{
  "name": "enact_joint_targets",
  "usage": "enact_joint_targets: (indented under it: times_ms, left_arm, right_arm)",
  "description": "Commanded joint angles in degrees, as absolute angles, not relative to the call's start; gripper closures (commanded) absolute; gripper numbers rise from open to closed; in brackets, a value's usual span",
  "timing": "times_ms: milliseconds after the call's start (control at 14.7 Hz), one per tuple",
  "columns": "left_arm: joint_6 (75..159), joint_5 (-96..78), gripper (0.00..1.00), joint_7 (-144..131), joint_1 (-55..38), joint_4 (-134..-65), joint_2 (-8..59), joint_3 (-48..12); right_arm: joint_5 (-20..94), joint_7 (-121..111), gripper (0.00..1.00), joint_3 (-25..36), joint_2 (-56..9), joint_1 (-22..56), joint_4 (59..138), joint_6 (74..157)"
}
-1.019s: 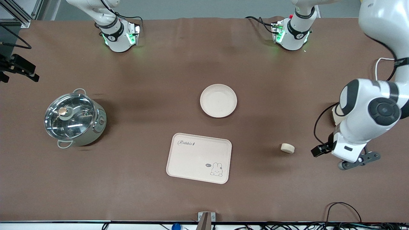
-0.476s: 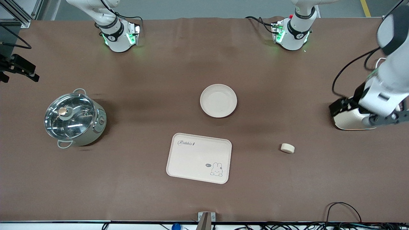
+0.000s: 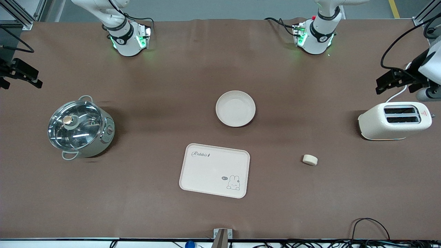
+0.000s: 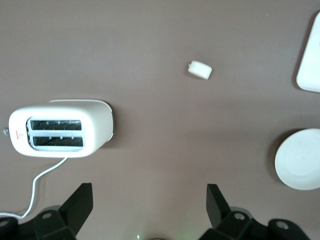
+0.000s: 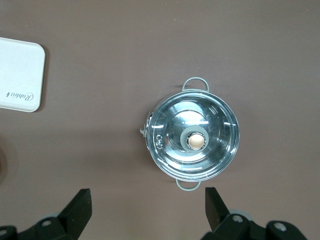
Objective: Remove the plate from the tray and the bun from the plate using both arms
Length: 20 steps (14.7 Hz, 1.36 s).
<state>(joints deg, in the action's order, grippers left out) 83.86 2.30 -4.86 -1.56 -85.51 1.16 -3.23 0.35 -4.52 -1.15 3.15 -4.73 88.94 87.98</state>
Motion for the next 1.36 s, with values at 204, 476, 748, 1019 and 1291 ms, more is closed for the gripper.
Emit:
enact_joint_targets:
  times_ms: [204, 476, 748, 1019, 1291]
  left_arm:
    - [82.44, 1.06, 0.0, -5.62, -2.02, -88.33, -2.99, -4.83]
    - [82.44, 1.05, 0.0, -5.8, -2.02, -88.33, -2.9, -5.01]
    - [82.44, 1.23, 0.0, -5.71, -1.67, -87.63, -2.38, -4.92]
    - [82.44, 1.85, 0.0, -5.8, -2.02, -87.54, -2.02, -4.92]
    - [82.44, 1.93, 0.0, -5.71, -2.28, -87.54, -1.93, -5.01]
  right_arm:
    - [-0.26, -4.31, 0.0, -1.41, 3.96, -4.83, 89.21, 87.98]
    - [-0.26, -4.31, 0.0, -1.41, 3.96, -4.83, 89.21, 88.07]
    - [-0.26, -4.31, 0.0, -1.41, 3.96, -4.75, 89.21, 88.07]
    - [-0.26, -4.31, 0.0, -1.41, 3.96, -4.83, 89.21, 88.15]
    - [-0.26, -4.39, 0.0, -1.41, 3.96, -4.83, 89.21, 88.15]
